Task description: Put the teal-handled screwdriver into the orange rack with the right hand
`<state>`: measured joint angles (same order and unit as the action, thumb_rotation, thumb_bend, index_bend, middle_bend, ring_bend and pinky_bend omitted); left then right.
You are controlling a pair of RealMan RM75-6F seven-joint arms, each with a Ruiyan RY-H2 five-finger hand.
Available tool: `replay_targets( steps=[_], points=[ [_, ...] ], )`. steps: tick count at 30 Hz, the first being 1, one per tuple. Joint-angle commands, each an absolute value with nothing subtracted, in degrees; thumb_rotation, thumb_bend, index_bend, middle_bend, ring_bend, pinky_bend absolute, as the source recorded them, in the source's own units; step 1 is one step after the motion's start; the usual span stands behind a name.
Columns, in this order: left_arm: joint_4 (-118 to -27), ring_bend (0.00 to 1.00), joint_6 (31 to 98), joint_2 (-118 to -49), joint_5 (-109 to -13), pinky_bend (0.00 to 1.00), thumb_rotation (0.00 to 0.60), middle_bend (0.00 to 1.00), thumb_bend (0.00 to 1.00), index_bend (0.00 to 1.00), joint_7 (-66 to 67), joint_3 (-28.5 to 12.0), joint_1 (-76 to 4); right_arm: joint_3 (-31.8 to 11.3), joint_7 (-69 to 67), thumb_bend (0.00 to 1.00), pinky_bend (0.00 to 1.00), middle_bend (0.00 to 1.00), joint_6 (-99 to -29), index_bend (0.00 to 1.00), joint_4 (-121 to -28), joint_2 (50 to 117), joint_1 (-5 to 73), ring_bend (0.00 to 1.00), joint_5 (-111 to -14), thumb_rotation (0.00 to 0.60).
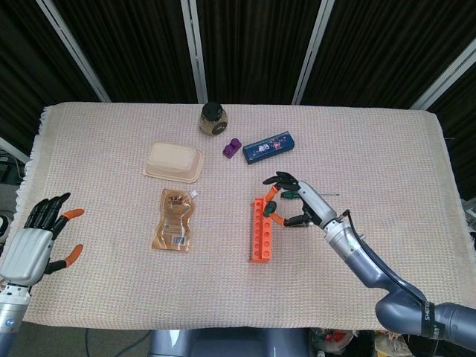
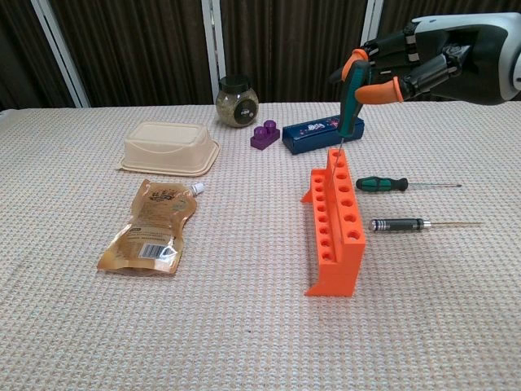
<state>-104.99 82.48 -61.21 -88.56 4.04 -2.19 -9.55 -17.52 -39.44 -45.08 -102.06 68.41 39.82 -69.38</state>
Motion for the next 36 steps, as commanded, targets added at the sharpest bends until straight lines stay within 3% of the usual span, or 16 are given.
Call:
replay_targets(
  steps=[1,36],
  points=[
    [-105.04,0.0,82.33,-61.25,-88.49,0.0,0.6,0.0,0.32,0.23,4.07,-2.26,-9.67,-17.49,-38.8,0.35,0.03,0.21,-44.92,0.67,-101.93,68.45,39.88,0.0,-68.73,0.6],
    [-106.64,0.0,82.58,-60.93,-88.86,0.0,0.6,0.0,0.32,0.23,5.67,-2.25,-9.73,-17.24,-42.03,0.35,0.03,0.21,-43.48,0.67,-102.9,65.56,38.58,0.0,-71.45,0.6]
  ],
)
